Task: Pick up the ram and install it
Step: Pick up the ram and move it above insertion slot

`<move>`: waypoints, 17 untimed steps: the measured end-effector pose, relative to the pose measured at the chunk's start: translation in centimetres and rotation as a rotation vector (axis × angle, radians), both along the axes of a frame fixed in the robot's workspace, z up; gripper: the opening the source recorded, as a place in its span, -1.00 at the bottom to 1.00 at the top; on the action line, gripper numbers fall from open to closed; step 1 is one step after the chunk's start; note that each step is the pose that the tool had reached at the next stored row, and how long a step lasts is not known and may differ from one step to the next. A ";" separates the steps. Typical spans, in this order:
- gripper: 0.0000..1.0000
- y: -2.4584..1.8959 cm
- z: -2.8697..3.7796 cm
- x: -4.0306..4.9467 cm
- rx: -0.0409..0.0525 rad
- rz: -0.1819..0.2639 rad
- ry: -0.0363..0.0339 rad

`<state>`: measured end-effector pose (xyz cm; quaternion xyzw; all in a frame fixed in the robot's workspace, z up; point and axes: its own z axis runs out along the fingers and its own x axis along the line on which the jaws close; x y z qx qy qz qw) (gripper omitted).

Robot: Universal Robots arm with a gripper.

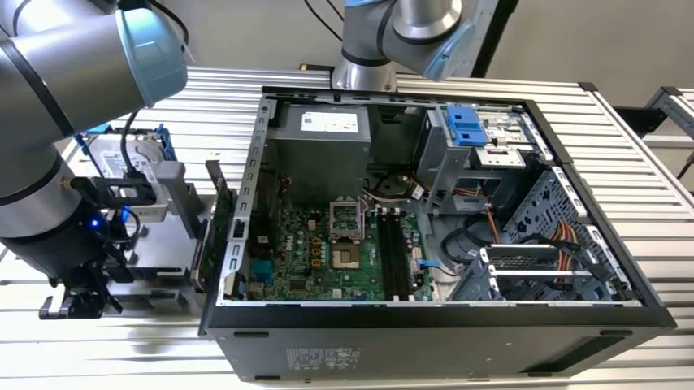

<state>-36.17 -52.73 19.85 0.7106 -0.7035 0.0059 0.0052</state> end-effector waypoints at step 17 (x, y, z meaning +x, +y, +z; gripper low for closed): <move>-1.00 -0.05 0.00 -0.01 -0.0002 0.000 0.0002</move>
